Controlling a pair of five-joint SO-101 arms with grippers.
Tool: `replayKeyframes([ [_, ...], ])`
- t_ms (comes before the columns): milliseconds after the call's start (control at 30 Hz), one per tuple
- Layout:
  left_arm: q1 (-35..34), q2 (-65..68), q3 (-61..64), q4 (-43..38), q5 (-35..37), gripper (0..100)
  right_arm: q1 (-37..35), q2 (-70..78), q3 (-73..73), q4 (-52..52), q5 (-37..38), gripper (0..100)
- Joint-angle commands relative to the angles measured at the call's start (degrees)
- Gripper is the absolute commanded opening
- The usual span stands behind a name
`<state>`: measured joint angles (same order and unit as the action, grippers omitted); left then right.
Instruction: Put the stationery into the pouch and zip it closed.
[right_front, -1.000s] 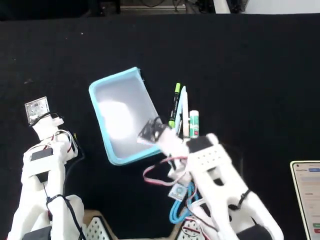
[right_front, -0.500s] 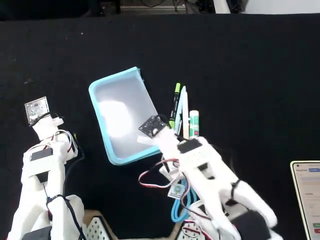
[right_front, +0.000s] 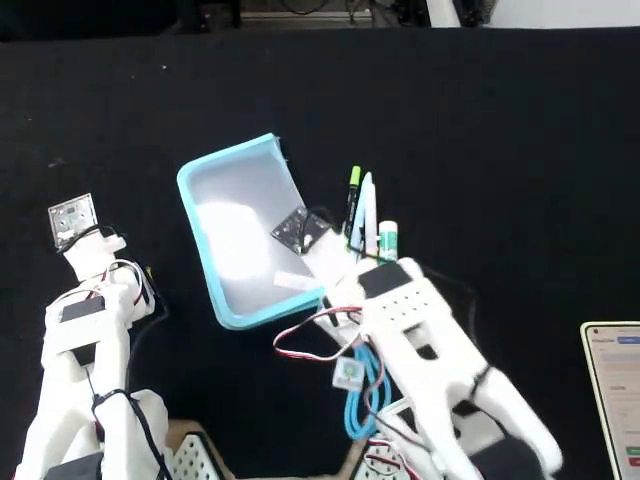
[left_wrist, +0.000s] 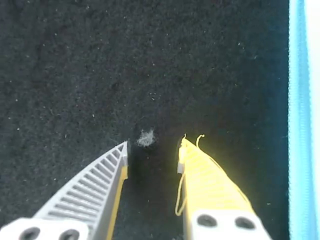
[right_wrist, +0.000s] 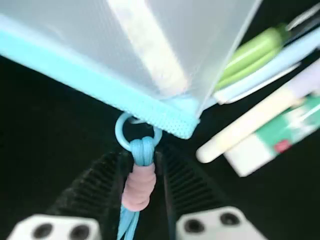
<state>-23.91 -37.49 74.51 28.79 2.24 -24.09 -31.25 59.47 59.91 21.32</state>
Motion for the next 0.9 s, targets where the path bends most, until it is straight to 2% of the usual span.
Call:
replayKeyframes([
  [0, -0.2, -0.4, -2.6, -0.5, 0.6, 17, -0.5, -9.8, -6.0, 2.5, 5.5, 1.0],
  [100, -0.1, -0.5, -3.9, 0.2, 0.6, 17, -0.8, -14.3, -6.9, 1.3, 9.8, 1.0],
  [300, 0.2, -4.3, -15.6, 10.5, 0.5, 17, -0.9, -21.1, -6.9, -5.8, 14.8, 1.0],
  [500, 7.3, -7.0, -26.6, 14.8, 0.2, 17, -0.9, -24.2, -6.9, -9.7, 14.8, 1.0],
  [600, 14.5, -5.9, -26.2, 14.4, -1.0, 17, -0.9, -25.5, -7.3, -11.8, 14.4, 1.0],
  [700, 19.4, -4.3, -23.5, 14.0, -5.9, 17, -0.9, -27.6, -7.2, -14.9, 14.3, 1.0],
  [867, 19.3, -4.7, -19.4, 12.6, -7.3, 17, -0.9, -31.1, -7.3, -19.3, 11.8, 1.0],
])
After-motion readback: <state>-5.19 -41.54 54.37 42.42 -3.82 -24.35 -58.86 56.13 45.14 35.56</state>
